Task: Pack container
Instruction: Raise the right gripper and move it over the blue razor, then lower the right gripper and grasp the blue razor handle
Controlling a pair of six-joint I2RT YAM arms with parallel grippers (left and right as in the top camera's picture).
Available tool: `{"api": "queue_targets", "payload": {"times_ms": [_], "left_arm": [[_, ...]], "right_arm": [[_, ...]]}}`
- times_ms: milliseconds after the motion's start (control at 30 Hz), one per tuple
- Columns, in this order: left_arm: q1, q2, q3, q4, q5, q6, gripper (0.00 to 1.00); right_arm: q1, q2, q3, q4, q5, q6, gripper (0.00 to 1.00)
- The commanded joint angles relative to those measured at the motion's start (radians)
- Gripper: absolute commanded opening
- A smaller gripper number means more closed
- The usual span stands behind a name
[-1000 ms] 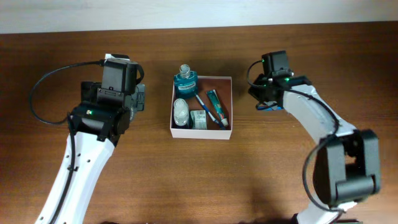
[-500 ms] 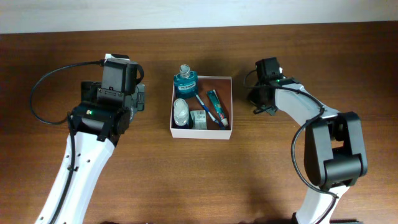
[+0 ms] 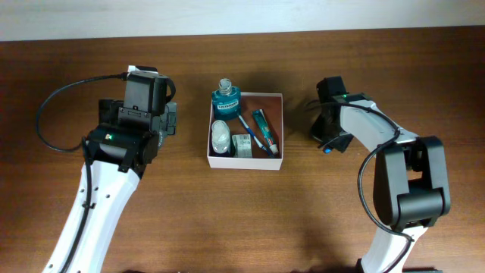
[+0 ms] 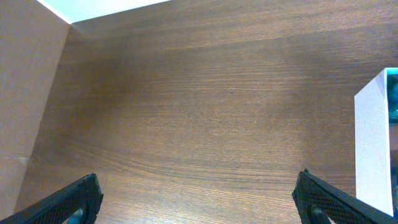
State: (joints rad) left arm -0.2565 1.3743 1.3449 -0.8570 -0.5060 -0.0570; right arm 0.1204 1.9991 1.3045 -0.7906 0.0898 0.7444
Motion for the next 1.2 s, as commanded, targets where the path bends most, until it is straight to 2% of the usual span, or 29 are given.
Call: {"api": "queue_targets", "payload": {"times_ms": [0, 600, 767, 967, 1167], "left_arm": [[0.002, -0.002, 0.014, 0.000, -0.014, -0.002, 0.99], [0.002, -0.002, 0.014, 0.000, -0.014, -0.002, 0.99], [0.002, -0.002, 0.014, 0.000, -0.014, -0.002, 0.99], [0.002, -0.002, 0.014, 0.000, -0.014, -0.002, 0.99], [0.002, -0.002, 0.014, 0.000, -0.014, -0.002, 0.99]], "right_arm": [[-0.011, 0.010, -0.012, -0.026, 0.016, -0.108, 0.04], [-0.010, -0.028, -0.012, -0.149, 0.079, -0.226, 0.04], [-0.010, -0.140, -0.012, -0.191, 0.080, -0.270, 0.04], [-0.010, -0.377, -0.012, -0.304, 0.080, -0.269, 0.04], [-0.011, -0.506, -0.012, -0.391, 0.079, -0.260, 0.08]]}}
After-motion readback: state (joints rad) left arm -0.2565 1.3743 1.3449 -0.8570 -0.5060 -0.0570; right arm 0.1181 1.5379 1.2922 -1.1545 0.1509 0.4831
